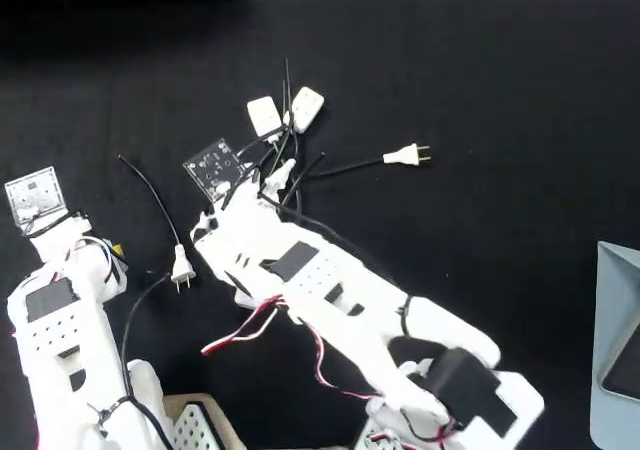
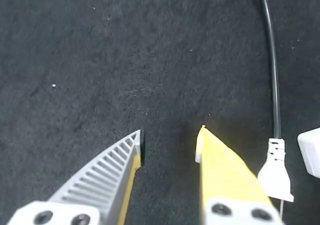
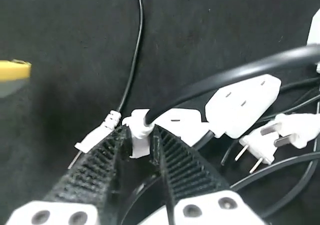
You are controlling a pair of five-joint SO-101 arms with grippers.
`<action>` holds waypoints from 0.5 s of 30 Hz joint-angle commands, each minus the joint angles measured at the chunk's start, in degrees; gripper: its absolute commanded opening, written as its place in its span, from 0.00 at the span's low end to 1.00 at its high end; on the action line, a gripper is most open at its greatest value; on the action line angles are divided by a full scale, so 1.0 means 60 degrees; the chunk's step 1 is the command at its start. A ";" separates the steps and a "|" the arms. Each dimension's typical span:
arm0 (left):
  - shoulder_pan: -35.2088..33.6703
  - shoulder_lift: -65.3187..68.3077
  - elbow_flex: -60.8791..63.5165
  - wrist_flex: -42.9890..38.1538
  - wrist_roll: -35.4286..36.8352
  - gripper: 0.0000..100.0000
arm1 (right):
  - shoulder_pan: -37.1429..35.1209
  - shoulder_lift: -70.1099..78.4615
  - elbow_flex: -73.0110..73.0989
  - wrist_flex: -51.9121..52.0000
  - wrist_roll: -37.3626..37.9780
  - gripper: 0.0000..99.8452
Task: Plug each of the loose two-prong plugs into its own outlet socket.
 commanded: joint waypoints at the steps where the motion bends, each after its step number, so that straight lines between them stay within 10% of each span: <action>1: -0.0081 -0.0161 -0.0095 -0.0220 0.0059 0.18 | 0.0117 0.0139 -0.0755 -0.0220 0.0073 0.01; 15: -0.0081 -0.0147 -0.0081 -0.0249 0.0059 0.18 | 0.0352 0.0960 -0.1238 -0.0220 0.0044 0.01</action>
